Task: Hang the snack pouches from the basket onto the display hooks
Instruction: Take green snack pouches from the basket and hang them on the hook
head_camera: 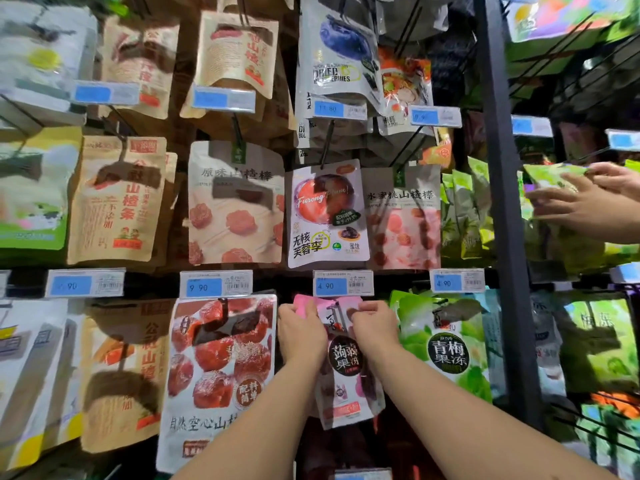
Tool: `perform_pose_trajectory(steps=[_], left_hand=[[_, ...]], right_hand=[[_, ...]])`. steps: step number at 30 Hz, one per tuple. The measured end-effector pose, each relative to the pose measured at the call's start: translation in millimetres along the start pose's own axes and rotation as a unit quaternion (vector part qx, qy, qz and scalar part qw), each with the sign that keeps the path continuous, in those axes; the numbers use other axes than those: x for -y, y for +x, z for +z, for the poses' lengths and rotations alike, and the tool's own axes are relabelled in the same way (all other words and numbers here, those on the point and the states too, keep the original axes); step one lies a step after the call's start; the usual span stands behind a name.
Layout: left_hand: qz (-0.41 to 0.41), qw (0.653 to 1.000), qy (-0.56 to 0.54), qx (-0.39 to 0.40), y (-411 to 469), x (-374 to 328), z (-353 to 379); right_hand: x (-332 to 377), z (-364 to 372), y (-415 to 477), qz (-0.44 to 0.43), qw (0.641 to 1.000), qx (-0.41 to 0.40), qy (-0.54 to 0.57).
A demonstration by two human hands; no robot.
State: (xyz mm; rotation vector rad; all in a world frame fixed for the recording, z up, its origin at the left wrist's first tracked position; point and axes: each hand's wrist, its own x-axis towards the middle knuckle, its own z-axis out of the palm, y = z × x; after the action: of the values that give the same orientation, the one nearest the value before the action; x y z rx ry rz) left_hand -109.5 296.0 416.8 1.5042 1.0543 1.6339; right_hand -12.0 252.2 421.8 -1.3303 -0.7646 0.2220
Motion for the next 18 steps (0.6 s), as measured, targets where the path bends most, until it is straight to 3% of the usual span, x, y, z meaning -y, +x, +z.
perform_pose_trajectory(steps=[6,12,18], left_hand=[[0.100,0.993,-0.053,0.031,8,5,2],[0.129,0.984,-0.106,0.064,1,6,-9],[0.134,0.981,-0.129,0.049,-8,5,-9]], right_hand=[[0,-1,-4,0.031,0.998,-0.025,0.041],[0,-9,-15,0.026,0.998,-0.003,0.062],[-7,-11,-27,-0.036,0.995,-0.029,0.094]])
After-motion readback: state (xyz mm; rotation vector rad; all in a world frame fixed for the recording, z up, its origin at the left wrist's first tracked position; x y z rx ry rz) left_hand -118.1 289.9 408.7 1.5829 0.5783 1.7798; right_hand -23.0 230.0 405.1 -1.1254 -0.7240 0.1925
